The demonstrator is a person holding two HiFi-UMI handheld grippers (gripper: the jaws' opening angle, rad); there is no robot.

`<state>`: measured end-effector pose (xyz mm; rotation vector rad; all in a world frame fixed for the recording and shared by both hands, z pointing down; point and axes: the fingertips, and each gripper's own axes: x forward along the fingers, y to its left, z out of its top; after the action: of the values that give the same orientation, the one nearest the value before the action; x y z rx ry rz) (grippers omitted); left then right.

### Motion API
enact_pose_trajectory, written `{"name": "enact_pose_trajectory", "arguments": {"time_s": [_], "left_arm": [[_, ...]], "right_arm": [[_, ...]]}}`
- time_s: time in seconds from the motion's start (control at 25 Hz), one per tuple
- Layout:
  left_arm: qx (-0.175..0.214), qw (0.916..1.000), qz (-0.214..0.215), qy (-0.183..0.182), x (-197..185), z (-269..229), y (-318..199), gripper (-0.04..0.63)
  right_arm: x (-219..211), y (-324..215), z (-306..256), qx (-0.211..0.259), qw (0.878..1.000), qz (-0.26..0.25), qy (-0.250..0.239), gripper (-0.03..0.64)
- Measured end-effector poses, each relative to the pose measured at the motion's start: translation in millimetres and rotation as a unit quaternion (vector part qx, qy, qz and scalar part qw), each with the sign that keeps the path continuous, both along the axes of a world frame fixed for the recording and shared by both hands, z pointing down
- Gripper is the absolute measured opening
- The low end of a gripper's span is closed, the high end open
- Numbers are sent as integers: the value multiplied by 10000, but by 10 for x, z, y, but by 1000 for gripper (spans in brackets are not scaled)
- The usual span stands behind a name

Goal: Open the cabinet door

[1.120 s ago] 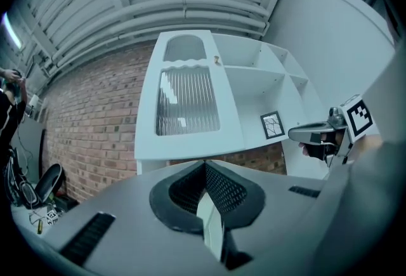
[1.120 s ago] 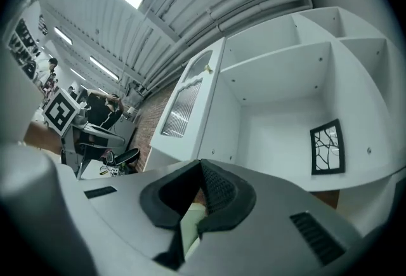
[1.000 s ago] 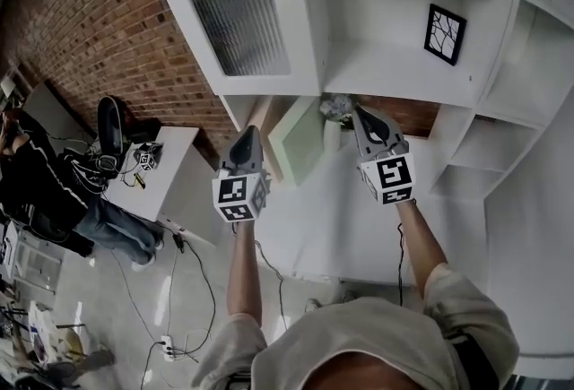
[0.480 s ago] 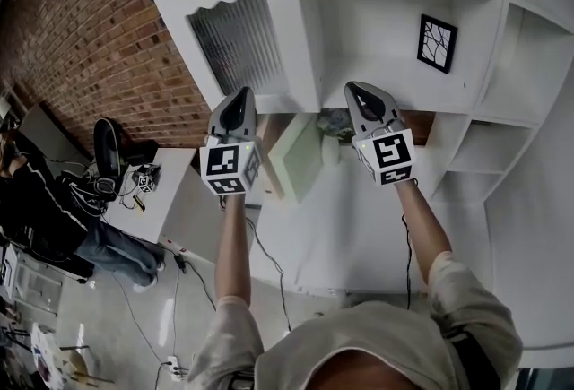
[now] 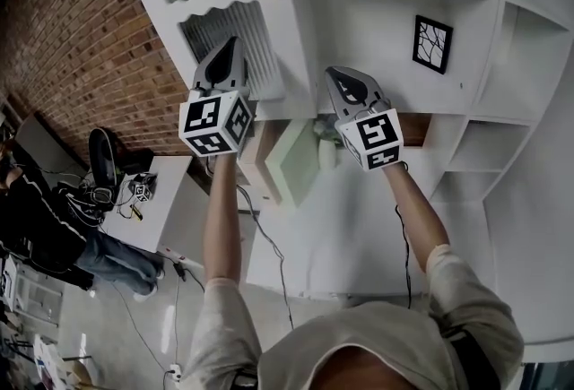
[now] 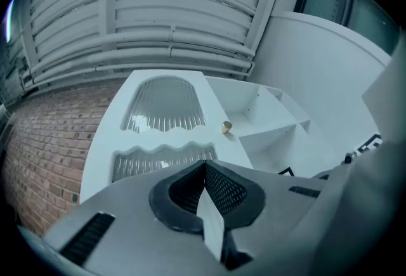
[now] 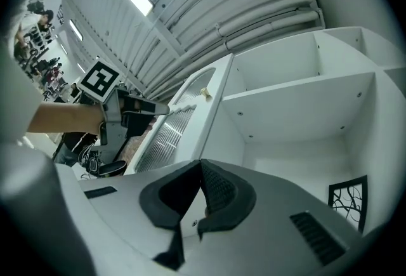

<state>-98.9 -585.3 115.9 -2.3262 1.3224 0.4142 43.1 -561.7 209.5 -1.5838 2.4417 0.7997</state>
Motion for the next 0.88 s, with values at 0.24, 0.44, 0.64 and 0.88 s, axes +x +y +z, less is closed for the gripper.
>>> {"name": "enact_pose_trajectory", "arguments": {"time_s": [0.24,0.44,0.64,0.88], "left_arm": [[211,9991,281,-222,235,-424,-64,29],[211,9967,685,-373,517,-608,-51,64],[221,9954,786,-506,655,-626,-68,145],[281,9956,801,-395,746,-686,-88,170]], "right_arm": [[-117,-68,-190,-1,9993,-312,-201,15],[-333,-201,-143,-290,9969,-726,79,212],[-389,-287,-103,-335,9973,-650,80,238],[-427,-408,-78,-443,9967,-680,-80,239]]}}
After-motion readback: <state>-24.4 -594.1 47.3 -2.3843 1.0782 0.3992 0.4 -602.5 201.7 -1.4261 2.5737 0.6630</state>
